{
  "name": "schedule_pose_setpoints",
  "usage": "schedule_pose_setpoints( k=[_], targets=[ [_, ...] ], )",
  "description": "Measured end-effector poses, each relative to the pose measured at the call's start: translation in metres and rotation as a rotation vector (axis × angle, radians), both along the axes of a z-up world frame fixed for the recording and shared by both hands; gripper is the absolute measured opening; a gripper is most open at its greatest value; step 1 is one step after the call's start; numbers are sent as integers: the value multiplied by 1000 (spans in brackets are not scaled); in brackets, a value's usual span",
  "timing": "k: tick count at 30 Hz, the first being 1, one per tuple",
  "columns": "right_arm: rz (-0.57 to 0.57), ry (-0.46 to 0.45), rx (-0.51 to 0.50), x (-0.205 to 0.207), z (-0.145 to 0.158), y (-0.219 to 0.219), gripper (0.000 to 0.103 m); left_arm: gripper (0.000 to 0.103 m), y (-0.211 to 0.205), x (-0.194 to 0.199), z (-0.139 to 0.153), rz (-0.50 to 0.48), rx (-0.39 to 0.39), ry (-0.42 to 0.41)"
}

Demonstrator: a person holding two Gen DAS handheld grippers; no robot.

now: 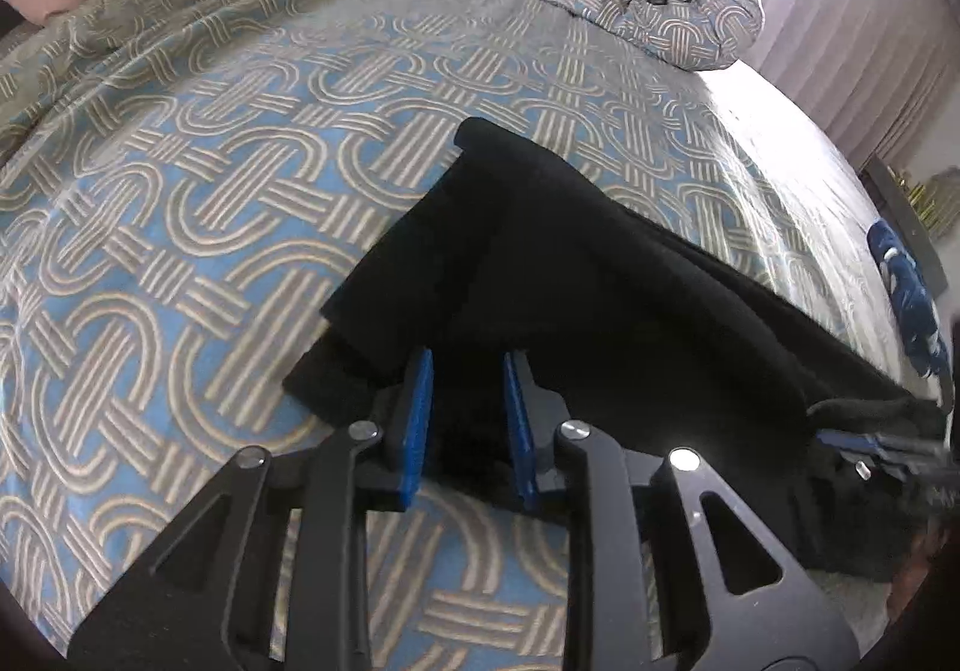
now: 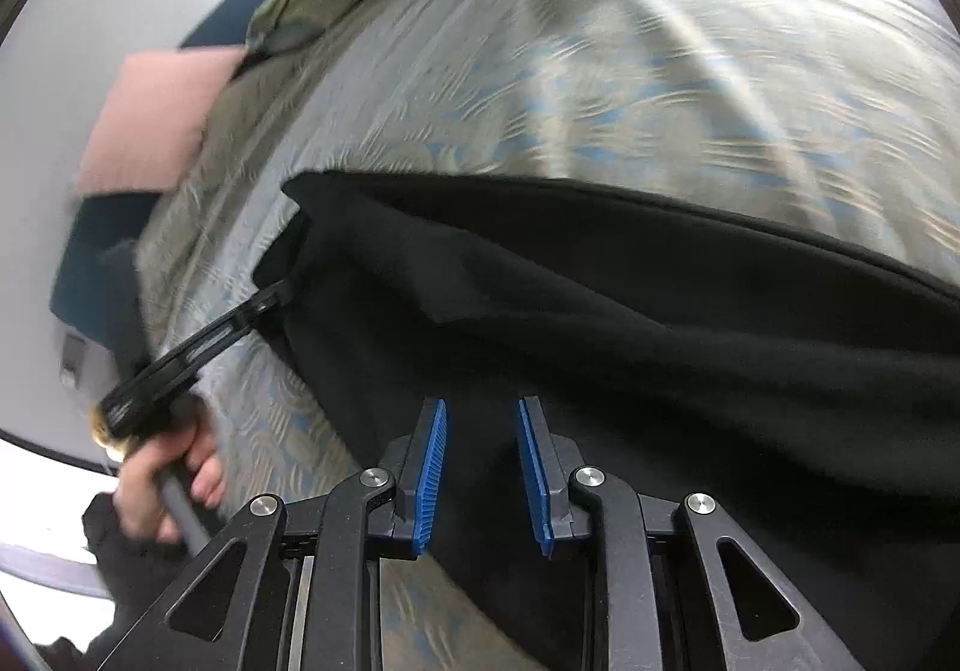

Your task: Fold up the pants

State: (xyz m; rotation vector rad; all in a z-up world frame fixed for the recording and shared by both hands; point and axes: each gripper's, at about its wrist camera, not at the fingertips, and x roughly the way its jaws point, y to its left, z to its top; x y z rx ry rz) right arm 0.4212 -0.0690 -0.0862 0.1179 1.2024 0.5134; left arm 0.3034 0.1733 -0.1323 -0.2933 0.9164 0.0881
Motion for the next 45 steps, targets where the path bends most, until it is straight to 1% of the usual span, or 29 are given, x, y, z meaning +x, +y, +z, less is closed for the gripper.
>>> schedule_pose_setpoints(
  k=[1,3,6,8,11,13,14,16,18,20,22,24,25,27,28,29,30,32,33,34,36,37,38,39,41,42,43,44,45],
  targets=[
    [-2,7,-23,7,-7,11,25,27,0,-3,-1,-2,2,-14],
    [-20,-23,-59,22,-11,21,24,27,0,-6,-1,-12,10,-24],
    [-96,-90,-115,43,-1,22,24,27,4,-8,-2,-16,2,-25],
    [-165,-101,-124,66,3,13,24,27,4,-6,-2,-20,2,-25],
    [-222,-90,-71,90,11,3,24,27,1,-5,-1,-26,12,-15],
    [-238,-109,-36,88,28,-6,24,27,3,-5,2,-23,8,0],
    [-228,-117,2,81,39,-14,24,27,3,-5,4,-18,0,6],
    [-209,-143,46,61,62,-32,25,27,3,-5,10,-3,-14,17],
    [-216,-183,69,34,86,-64,25,28,-7,-7,24,-26,-52,-7],
    [-255,-194,55,16,98,-96,25,28,-30,-7,42,-94,-97,-45],
    [-293,-178,53,-2,103,-142,25,28,-63,-3,58,-185,-139,-70],
    [-352,-170,27,-19,102,-189,25,28,-105,5,70,-297,-178,-70],
    [-374,-167,19,-19,98,-202,25,28,-128,9,74,-361,-200,-71],
    [-409,-146,26,-29,93,-235,26,28,-176,20,80,-482,-216,-77],
    [-421,-141,46,-34,91,-253,27,28,-195,28,79,-523,-244,-64],
    [-431,-137,64,-38,89,-267,30,28,-204,33,77,-543,-265,-52],
    [-437,-127,67,-41,85,-281,32,28,-217,44,72,-565,-287,-22],
    [-436,-127,59,-44,83,-294,42,28,-233,55,59,-550,-271,25],
    [-441,-118,53,-43,80,-297,45,28,-237,59,53,-545,-270,39],
    [-444,-87,62,-39,74,-301,49,28,-238,62,43,-537,-293,56],
    [-417,-23,112,-30,59,-299,50,28,-233,64,31,-508,-321,70],
    [-402,-14,125,-30,55,-299,50,28,-230,65,25,-489,-301,78],
    [-372,-14,117,-29,50,-292,50,28,-230,64,17,-467,-252,91],
    [-342,-19,84,-27,46,-283,50,27,-230,63,11,-445,-204,102],
    [-311,-19,-16,-21,33,-264,49,26,-224,62,3,-451,-167,58],
    [-307,-22,-60,-17,27,-259,49,24,-224,61,3,-454,-143,54],
    [-300,-40,-117,-13,21,-254,43,23,-224,60,3,-449,-118,52],
    [-295,-70,-147,-10,19,-251,39,18,-223,58,3,-437,-87,53],
    [-300,-90,-158,-8,18,-250,38,14,-223,56,2,-427,-55,47]
  ],
)
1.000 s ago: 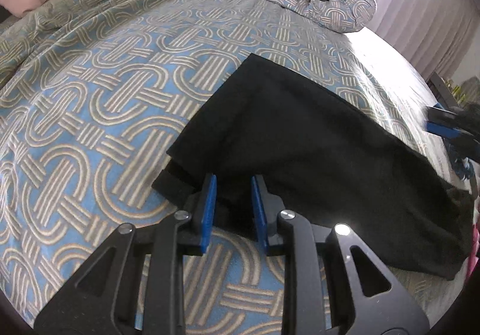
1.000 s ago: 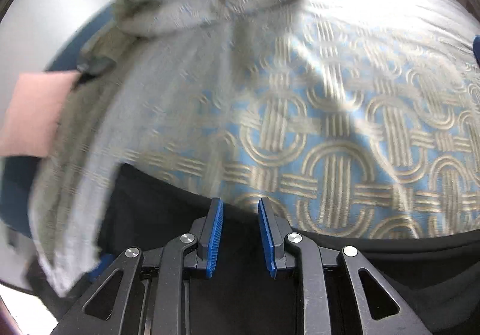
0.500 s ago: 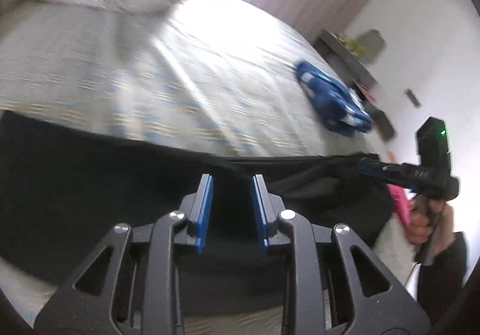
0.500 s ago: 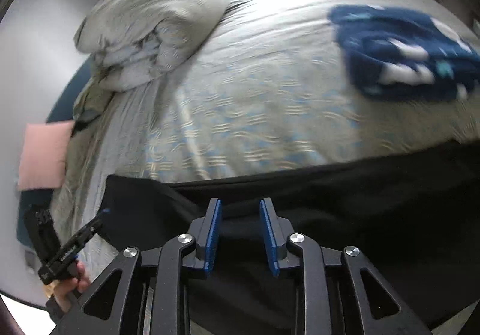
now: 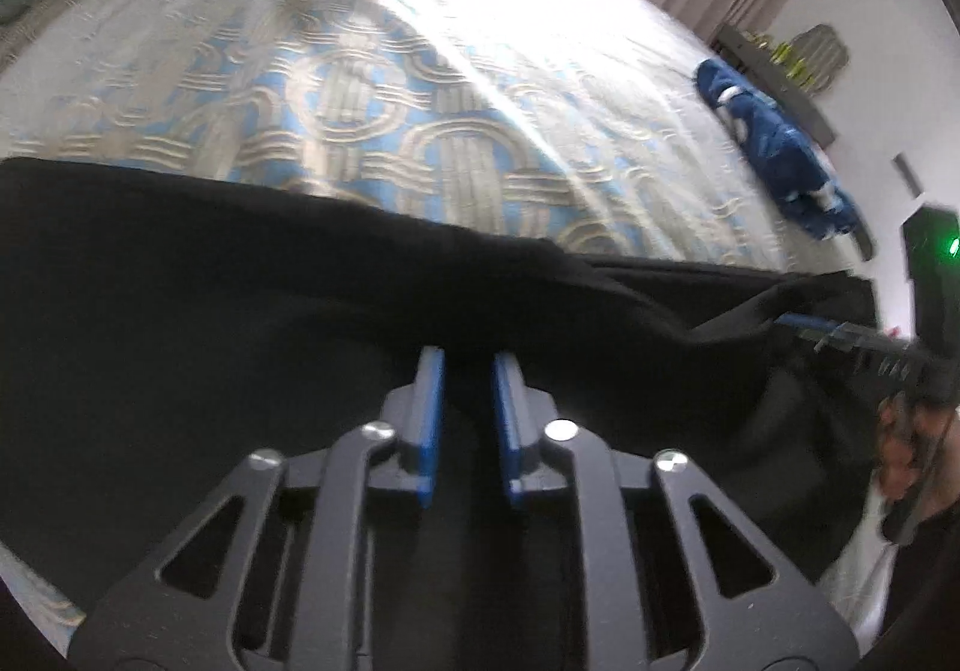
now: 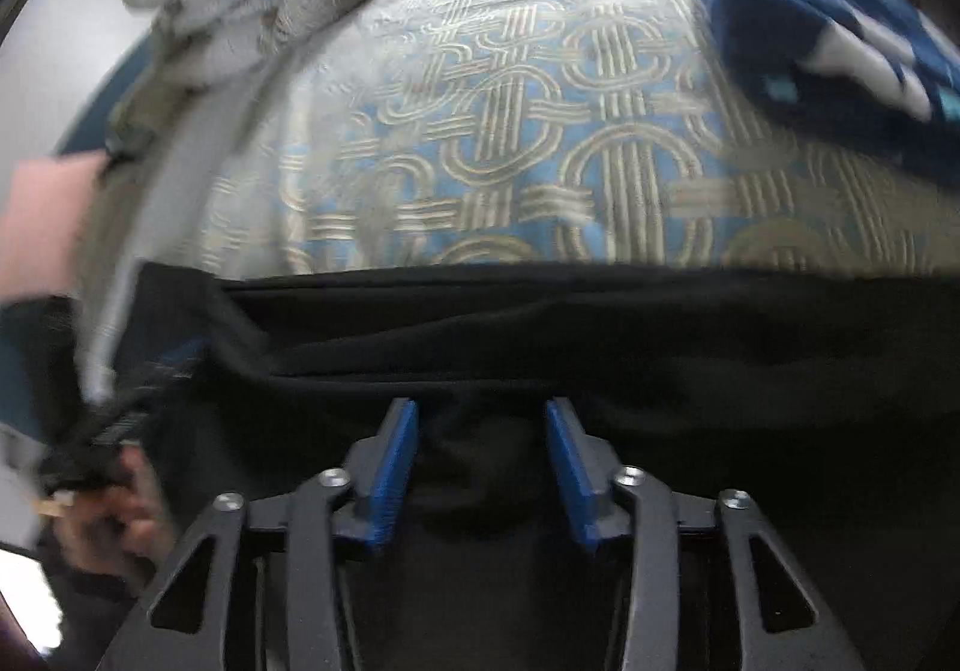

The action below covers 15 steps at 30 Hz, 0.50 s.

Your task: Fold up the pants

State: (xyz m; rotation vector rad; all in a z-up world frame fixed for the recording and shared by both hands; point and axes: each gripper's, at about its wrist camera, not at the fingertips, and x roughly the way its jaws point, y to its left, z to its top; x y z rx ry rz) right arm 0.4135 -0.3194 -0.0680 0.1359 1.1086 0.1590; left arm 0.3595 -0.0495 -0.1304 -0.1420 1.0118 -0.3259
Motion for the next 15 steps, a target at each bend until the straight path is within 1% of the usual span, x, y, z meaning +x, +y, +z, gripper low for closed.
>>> schedule_pose_setpoints(
  k=[1,3,4,5,7,8,9,10,11,12,13,14,15],
  targets=[
    [-14,-1,4,3,0,-1,36,13,1,-2,-2,1,16,-17],
    [-41,-6,8,7,1,-7,26,10,9,-6,-5,6,7,-38],
    [-58,-21,-3,10,2,-11,17,10,14,-8,-6,11,-11,-47],
    [-72,-22,9,12,3,-16,12,10,18,-11,-7,12,-28,-60],
    [-128,1,125,14,4,-33,12,10,22,-14,-7,5,-42,-89],
    [-151,-5,154,14,8,-39,13,10,24,-16,-7,5,-60,-103],
    [-152,-22,149,13,13,-41,15,10,28,-16,-9,6,-88,-104],
    [-129,-39,134,12,20,-40,18,10,33,-15,-9,8,-125,-97],
    [-87,-41,135,13,25,-36,18,10,39,-15,-10,9,-159,-90],
    [-30,-28,151,14,29,-30,18,10,45,-14,-13,12,-207,-81],
    [51,-13,145,16,35,-18,18,10,48,-12,-15,15,-249,-73],
    [99,-19,112,17,39,-6,18,10,53,-11,-18,17,-298,-63],
    [141,-26,80,19,43,4,18,10,55,-10,-19,17,-328,-56]
  ],
)
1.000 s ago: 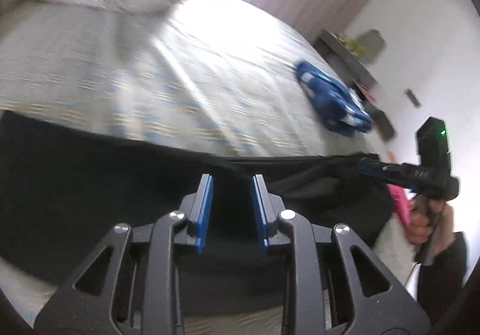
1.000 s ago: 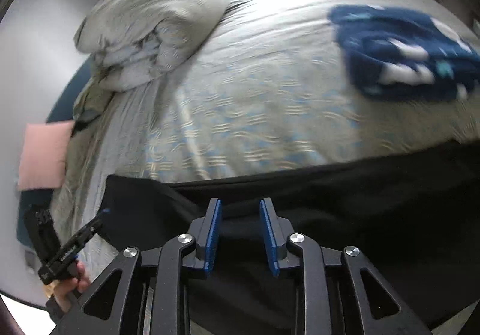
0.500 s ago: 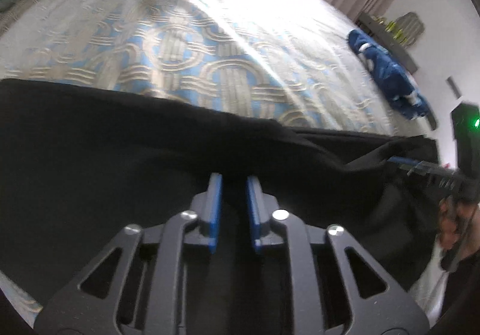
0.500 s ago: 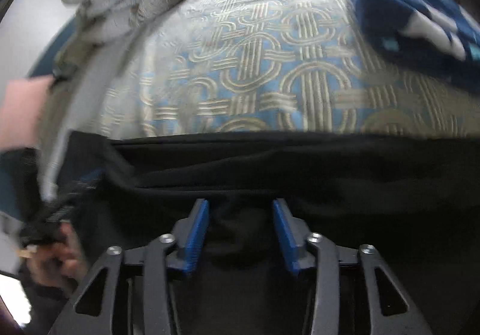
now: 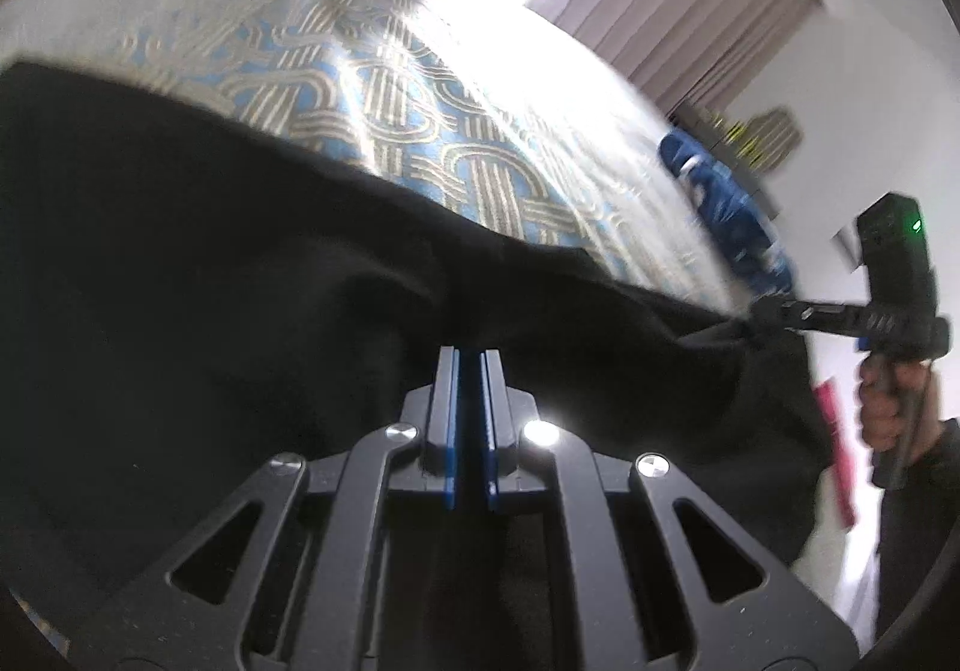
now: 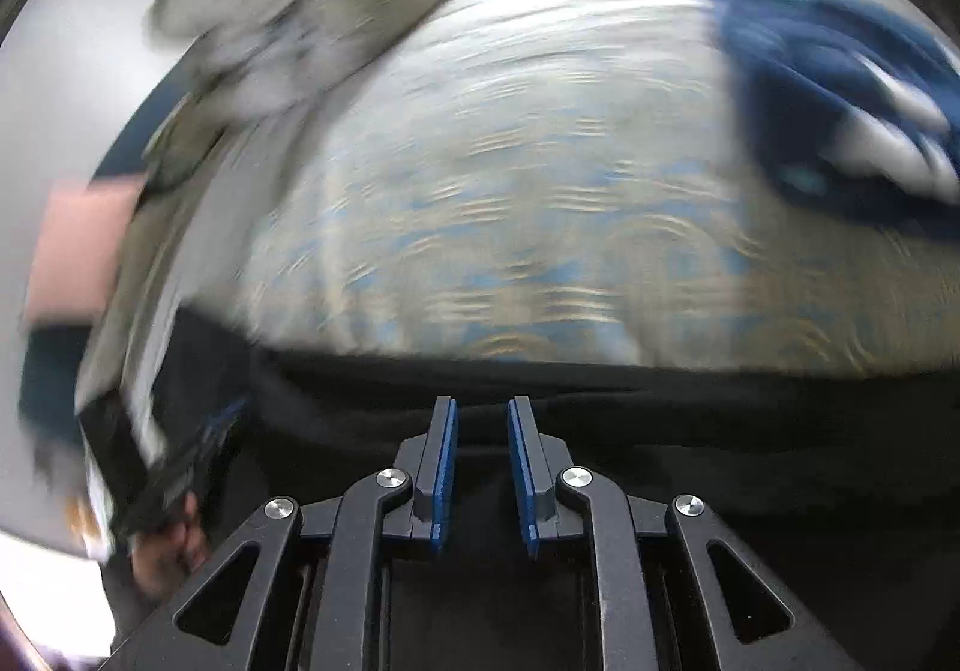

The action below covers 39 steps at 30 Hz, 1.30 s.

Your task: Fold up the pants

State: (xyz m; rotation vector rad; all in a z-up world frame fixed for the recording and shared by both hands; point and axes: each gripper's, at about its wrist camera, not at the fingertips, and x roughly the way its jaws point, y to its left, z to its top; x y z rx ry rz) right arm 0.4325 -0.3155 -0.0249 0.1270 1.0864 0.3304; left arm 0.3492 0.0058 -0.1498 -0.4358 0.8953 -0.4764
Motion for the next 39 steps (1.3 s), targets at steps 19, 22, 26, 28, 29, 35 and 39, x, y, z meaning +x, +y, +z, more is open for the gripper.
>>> schedule_pose_setpoints(
  k=[19,22,26,28,29,35,39],
  targets=[
    [403,-33,-306,-8,-29,106,18,10,3,-5,1,-10,-28,-8],
    [410,-38,-274,-13,-23,101,18,10,3,-5,2,-11,-24,-10],
    [461,-27,-258,-16,-24,108,18,10,1,-6,3,-12,-6,-15],
    [479,-24,-272,-18,-28,114,18,12,-2,-7,4,-15,10,-21],
    [484,-20,-291,-18,-31,118,18,13,-3,-7,5,-18,18,-25],
    [494,-65,-367,-19,-41,135,21,18,-6,-8,6,-28,32,-34],
    [488,-74,-381,-14,-46,140,21,18,-6,-8,6,-28,30,-33]
  ],
)
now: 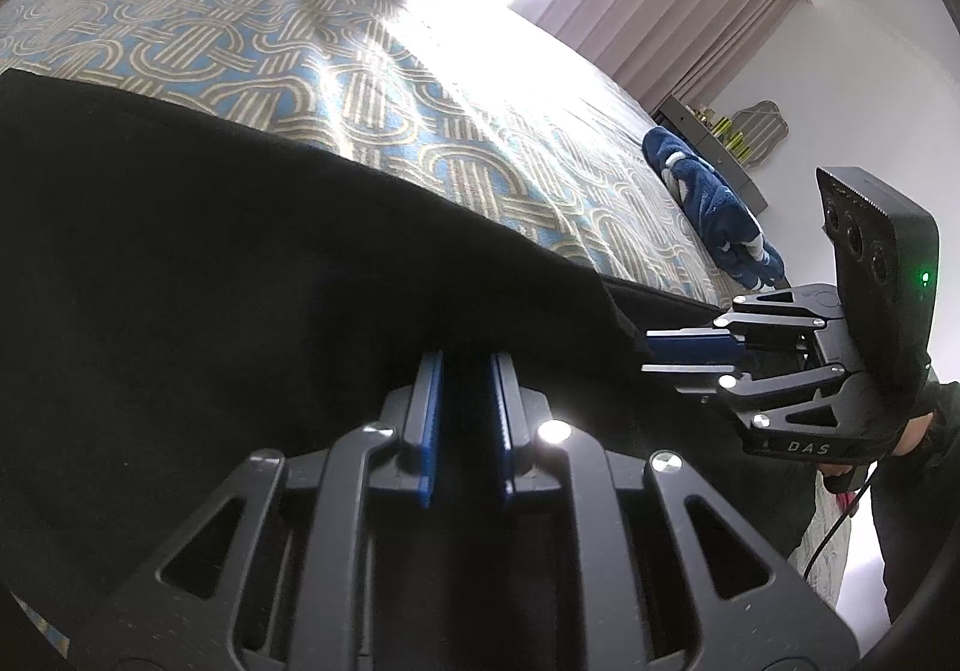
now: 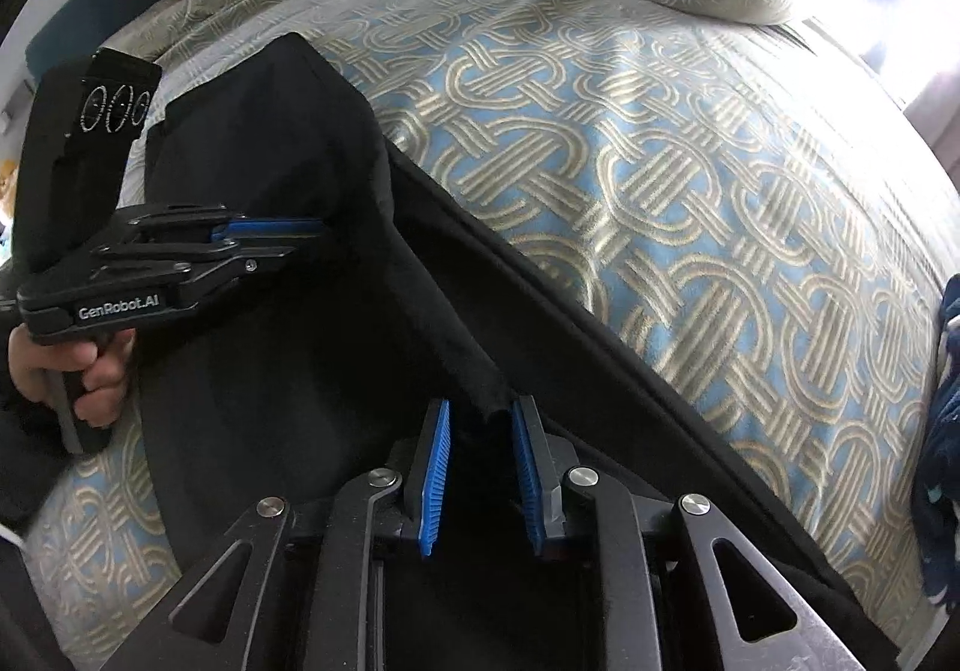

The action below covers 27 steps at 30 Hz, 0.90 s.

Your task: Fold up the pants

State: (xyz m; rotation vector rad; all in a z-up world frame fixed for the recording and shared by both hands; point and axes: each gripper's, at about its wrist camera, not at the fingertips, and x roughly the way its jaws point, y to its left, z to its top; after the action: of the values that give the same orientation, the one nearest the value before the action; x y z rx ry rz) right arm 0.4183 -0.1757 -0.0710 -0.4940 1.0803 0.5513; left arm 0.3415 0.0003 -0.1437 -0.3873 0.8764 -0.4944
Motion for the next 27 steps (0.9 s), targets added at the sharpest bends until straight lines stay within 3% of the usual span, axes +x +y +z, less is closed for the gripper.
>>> schedule_pose_setpoints(
  k=[5,13,17,21,24,25,27],
  targets=[
    [-8,-26,-31,3,3,6,5,18,1,0,0,0,-9,0],
    [-51,-96,-83,23,17,13,3,18,1,-1,0,0,-10,0],
    [-58,-40,-102,38,10,13,4,18,1,-1,1,1,-8,-1],
    [-139,-36,48,46,28,-10,11,18,3,-6,7,38,30,-24],
    [-262,-60,261,37,63,-61,22,21,1,-11,21,60,95,-53],
    [-293,-69,274,34,69,-74,29,21,0,-14,29,49,94,-71],
    [-340,-96,249,24,79,-102,31,21,-9,-19,47,8,91,-97]
  ],
)
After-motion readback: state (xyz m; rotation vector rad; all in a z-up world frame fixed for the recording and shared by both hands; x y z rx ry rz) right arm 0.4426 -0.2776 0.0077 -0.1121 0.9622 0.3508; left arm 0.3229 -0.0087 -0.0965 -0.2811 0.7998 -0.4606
